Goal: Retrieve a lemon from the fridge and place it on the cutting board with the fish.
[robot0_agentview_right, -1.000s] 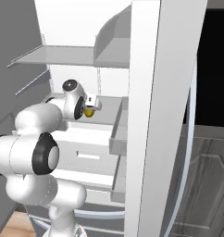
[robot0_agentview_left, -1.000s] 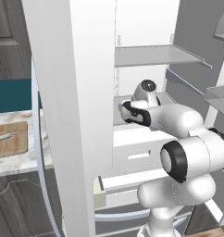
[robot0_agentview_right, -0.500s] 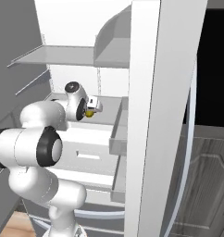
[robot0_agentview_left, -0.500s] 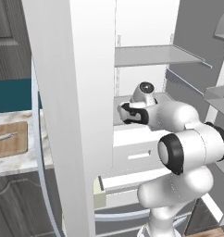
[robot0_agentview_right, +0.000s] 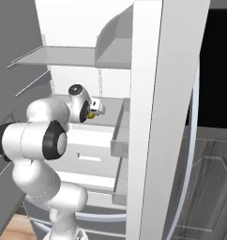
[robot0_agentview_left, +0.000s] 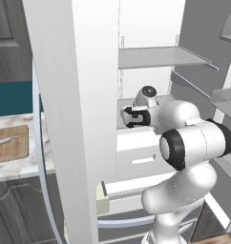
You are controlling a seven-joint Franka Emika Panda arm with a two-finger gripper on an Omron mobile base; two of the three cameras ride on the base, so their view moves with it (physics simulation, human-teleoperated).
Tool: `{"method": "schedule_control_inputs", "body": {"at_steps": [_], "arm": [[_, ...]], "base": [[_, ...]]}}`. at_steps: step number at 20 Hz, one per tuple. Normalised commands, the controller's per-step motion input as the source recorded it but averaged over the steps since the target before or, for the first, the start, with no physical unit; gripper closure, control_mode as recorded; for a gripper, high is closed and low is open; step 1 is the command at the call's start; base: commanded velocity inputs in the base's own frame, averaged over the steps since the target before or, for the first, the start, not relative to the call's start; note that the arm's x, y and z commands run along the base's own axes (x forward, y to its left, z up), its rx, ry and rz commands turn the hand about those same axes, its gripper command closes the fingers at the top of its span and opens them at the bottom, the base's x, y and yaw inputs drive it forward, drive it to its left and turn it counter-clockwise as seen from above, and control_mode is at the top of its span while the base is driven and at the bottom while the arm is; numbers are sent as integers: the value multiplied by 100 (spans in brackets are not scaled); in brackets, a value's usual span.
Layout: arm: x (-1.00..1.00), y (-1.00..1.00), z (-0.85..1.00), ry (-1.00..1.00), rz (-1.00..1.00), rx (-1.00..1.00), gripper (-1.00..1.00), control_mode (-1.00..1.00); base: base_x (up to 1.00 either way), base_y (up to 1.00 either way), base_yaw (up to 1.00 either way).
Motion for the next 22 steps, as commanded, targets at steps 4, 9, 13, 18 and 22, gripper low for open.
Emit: {"method": "schedule_control_inputs", "body": {"at_steps": [4,9,13,18,22], "arm": [[19,0,-12,2,0,0,-100,-100],[0,0,0,0,0,0,-100,-100],[0,0,0,0,0,0,100,-100],[0,0,0,0,0,0,100,-100],[-25,0,28,-3,-1,0,100,-100]], "base": [[0,0,0],[0,0,0],[0,0,0],[0,0,0],[0,0,0]]}}
